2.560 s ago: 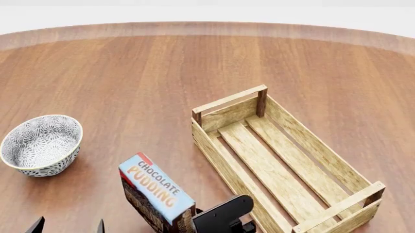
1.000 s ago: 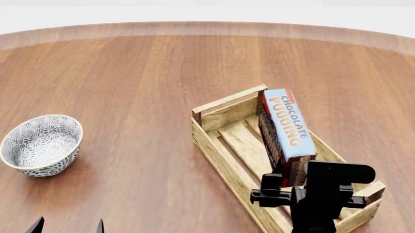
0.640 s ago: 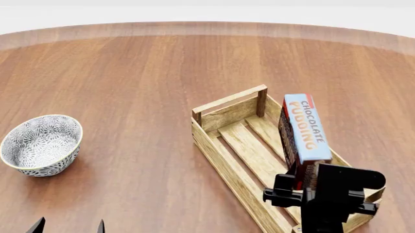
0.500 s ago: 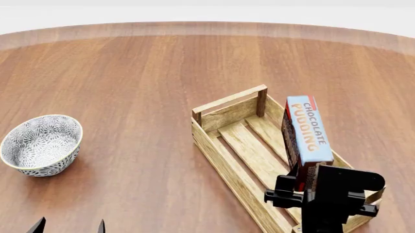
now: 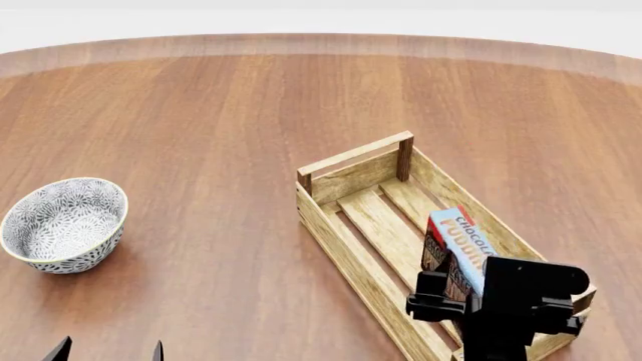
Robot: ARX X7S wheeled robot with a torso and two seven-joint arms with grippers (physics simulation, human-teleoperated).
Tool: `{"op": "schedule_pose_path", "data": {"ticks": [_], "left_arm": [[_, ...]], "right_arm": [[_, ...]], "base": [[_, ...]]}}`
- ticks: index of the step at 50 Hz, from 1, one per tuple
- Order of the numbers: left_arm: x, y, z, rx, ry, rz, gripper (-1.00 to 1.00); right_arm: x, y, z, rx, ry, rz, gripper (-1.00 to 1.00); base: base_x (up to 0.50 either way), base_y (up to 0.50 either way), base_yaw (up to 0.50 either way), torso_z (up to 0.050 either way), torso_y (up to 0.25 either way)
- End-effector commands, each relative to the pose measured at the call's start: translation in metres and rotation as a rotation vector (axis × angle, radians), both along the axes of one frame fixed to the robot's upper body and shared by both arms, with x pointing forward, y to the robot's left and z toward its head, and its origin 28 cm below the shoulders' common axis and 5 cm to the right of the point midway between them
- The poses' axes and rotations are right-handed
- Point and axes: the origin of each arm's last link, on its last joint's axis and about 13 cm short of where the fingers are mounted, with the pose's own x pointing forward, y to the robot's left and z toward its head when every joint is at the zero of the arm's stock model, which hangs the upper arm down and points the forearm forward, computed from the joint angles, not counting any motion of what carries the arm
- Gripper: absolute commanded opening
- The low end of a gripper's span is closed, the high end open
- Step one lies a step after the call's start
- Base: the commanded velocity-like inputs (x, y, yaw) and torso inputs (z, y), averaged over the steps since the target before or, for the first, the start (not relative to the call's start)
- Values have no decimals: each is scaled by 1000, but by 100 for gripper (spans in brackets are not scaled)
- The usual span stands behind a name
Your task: Pick up the chocolate pudding and put it in the tray.
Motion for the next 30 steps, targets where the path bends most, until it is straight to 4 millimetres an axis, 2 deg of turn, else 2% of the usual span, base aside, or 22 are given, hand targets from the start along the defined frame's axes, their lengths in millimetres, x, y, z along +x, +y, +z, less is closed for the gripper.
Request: {"op": "schedule_pose_path", "data": {"ticks": [1, 12, 17, 20, 26, 30], "left_arm": [[-1, 0, 0, 0, -1, -1, 100], [-1, 0, 1, -2, -1, -2, 100], [-5, 1, 7, -17, -19, -4, 100], [-9, 1, 13, -24, -43, 5, 100], [-15, 4, 25, -49, -114, 46, 100], [-22, 4, 33, -60, -149, 45, 100]], "right_arm": [[-1, 3, -2, -8, 3, 13, 100], [-1, 1, 0, -6, -3, 8, 100], [-7, 3, 18, 41, -69, 31, 100], [-15, 5, 27, 61, -113, 55, 100], [-46, 10, 41, 96, -232, 111, 100], [-57, 11, 47, 88, -269, 126, 100]], "base": [[0, 0, 0, 0, 0], [0, 0, 0, 0, 0], [0, 0, 0, 0, 0], [0, 0, 0, 0, 0], [0, 0, 0, 0, 0], [0, 0, 0, 0, 0]]}}
